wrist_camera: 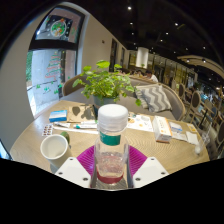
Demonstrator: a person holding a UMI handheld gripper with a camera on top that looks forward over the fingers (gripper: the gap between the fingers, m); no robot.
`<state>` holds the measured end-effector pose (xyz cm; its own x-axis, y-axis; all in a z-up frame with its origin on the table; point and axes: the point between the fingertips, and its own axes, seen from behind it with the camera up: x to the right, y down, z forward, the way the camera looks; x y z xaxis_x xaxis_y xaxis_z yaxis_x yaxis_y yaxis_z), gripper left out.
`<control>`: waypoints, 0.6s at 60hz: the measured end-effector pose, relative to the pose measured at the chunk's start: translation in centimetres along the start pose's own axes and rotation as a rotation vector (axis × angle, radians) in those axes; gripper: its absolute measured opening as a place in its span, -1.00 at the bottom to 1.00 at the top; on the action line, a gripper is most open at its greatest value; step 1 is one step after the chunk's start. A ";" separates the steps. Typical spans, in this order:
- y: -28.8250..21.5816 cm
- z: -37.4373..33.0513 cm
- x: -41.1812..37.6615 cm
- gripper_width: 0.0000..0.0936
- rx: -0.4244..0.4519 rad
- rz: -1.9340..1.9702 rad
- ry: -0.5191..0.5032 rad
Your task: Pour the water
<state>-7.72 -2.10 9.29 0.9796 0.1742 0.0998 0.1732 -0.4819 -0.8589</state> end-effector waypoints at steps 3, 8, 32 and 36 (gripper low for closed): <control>1.2 1.1 0.0 -0.11 -0.011 0.041 -0.002; 2.7 2.3 0.2 -0.11 -0.020 0.073 -0.007; 7.3 2.7 -0.8 0.60 -0.093 0.146 -0.007; 7.8 1.1 -0.8 0.81 -0.130 0.160 -0.001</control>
<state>-7.31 -5.01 1.97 0.9956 0.0871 -0.0334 0.0268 -0.6103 -0.7917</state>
